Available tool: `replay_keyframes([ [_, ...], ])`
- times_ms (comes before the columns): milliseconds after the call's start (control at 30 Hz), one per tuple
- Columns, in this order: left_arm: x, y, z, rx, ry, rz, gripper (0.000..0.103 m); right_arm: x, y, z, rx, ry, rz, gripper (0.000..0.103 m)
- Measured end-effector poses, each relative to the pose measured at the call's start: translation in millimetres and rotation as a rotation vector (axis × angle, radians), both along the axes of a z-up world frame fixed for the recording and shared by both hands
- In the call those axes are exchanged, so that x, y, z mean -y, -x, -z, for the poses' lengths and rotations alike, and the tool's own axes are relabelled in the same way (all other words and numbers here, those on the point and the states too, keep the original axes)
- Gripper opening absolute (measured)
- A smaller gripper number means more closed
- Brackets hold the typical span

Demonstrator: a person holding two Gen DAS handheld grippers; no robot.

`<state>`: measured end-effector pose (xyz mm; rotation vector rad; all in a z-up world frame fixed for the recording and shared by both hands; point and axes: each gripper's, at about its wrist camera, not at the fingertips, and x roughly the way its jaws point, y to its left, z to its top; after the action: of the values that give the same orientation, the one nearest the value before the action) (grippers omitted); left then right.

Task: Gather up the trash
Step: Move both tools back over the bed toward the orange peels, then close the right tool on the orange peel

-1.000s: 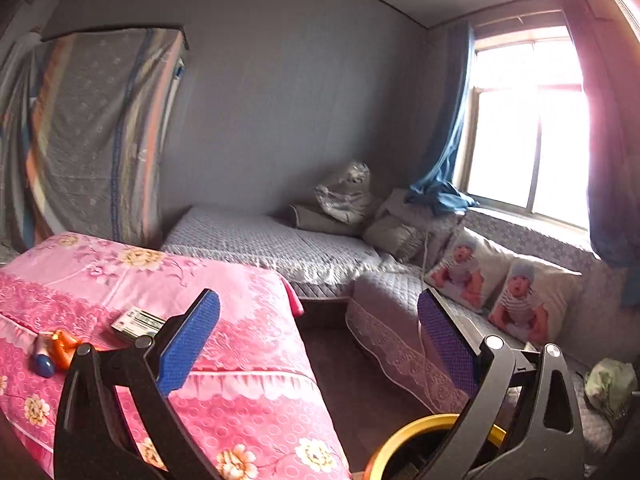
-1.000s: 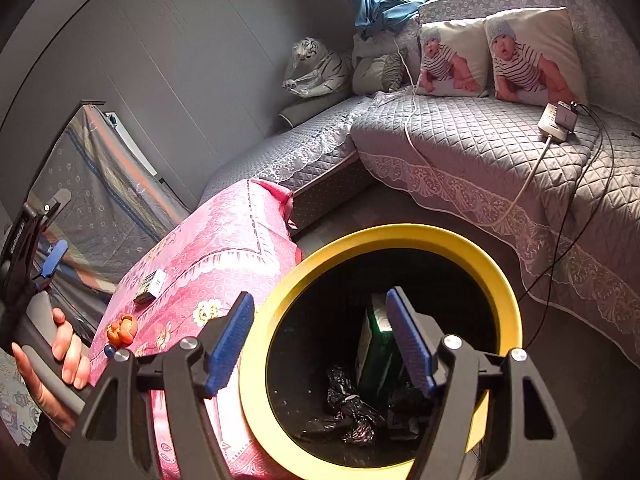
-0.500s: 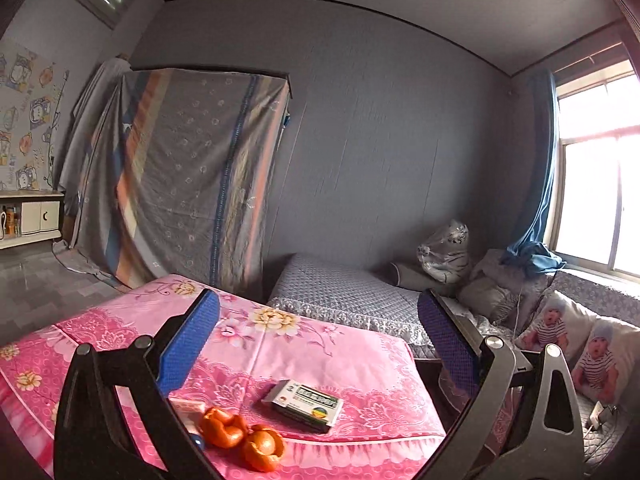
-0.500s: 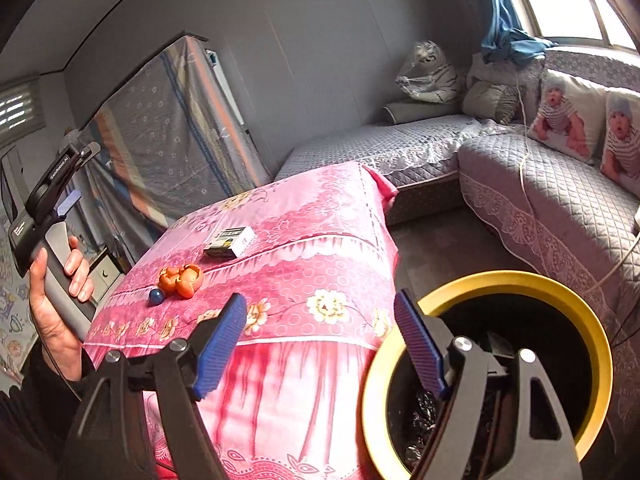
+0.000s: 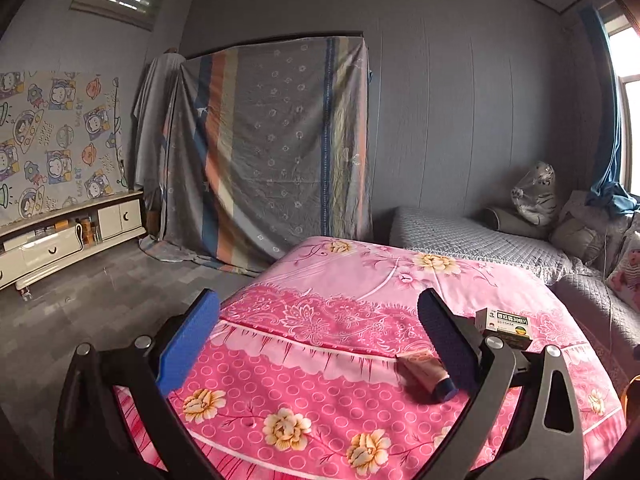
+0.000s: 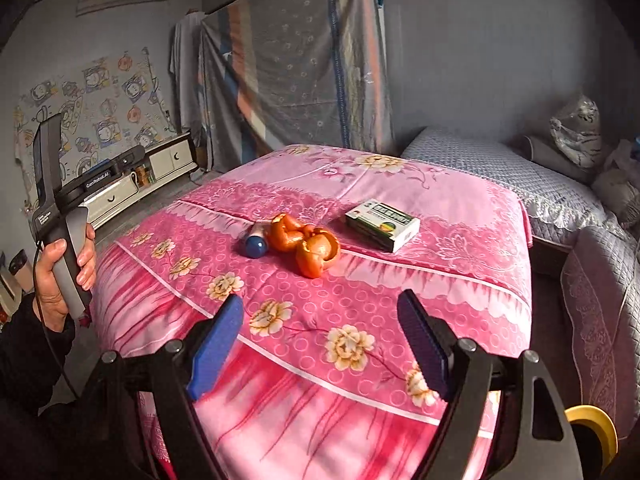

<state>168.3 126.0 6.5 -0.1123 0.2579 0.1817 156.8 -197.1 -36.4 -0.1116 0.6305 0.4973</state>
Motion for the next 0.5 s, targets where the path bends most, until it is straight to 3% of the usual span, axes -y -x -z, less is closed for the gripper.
replay_keyframes([
  [133, -13, 22, 10, -0.007, 0.047, 0.031, 0.095, -49, -34, 9, -0.038, 0.047, -0.110, 0.076],
  [267, -9, 30, 16, -0.023, 0.038, 0.083, 0.095, -69, -69, 26, -0.082, 0.106, -0.121, 0.075],
  [333, -3, 29, 19, -0.037, 0.015, 0.110, 0.095, -77, -87, 36, -0.120, 0.140, -0.123, 0.064],
  [500, 7, 19, 30, -0.087, -0.014, 0.152, 0.095, -88, -121, 59, -0.185, 0.183, -0.099, 0.056],
])
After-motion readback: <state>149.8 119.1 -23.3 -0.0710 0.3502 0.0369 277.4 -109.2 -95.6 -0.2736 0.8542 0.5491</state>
